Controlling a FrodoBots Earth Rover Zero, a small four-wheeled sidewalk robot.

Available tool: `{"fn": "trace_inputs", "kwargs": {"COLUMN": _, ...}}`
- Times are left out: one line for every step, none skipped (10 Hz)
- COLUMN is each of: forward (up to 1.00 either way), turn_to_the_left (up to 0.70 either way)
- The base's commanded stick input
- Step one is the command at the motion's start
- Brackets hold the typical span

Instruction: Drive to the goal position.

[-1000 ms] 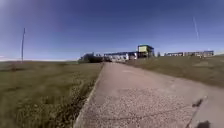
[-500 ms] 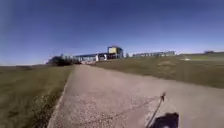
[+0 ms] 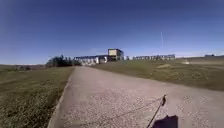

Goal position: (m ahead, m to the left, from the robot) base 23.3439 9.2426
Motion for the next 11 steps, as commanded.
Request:
{"fn": "trace_inputs", "kwargs": {"forward": 0.24, "turn_to_the_left": 0.09}}
{"fn": "trace_inputs", "kwargs": {"forward": 0.71, "turn_to_the_left": 0.28}}
{"fn": "trace_inputs", "kwargs": {"forward": 1.00, "turn_to_the_left": 0.40}}
{"fn": "trace_inputs", "kwargs": {"forward": 1.00, "turn_to_the_left": 0.40}}
{"fn": "trace_inputs", "kwargs": {"forward": 1.00, "turn_to_the_left": 0.33}}
{"fn": "trace_inputs", "kwargs": {"forward": 1.00, "turn_to_the_left": 0.16}}
{"fn": "trace_inputs", "kwargs": {"forward": 1.00, "turn_to_the_left": 0.00}}
{"fn": "trace_inputs", "kwargs": {"forward": 1.00, "turn_to_the_left": 0.00}}
{"fn": "trace_inputs", "kwargs": {"forward": 1.00, "turn_to_the_left": 0.00}}
{"fn": "trace_inputs", "kwargs": {"forward": 1.00, "turn_to_the_left": 0.00}}
{"fn": "trace_inputs", "kwargs": {"forward": 1.00, "turn_to_the_left": 0.00}}
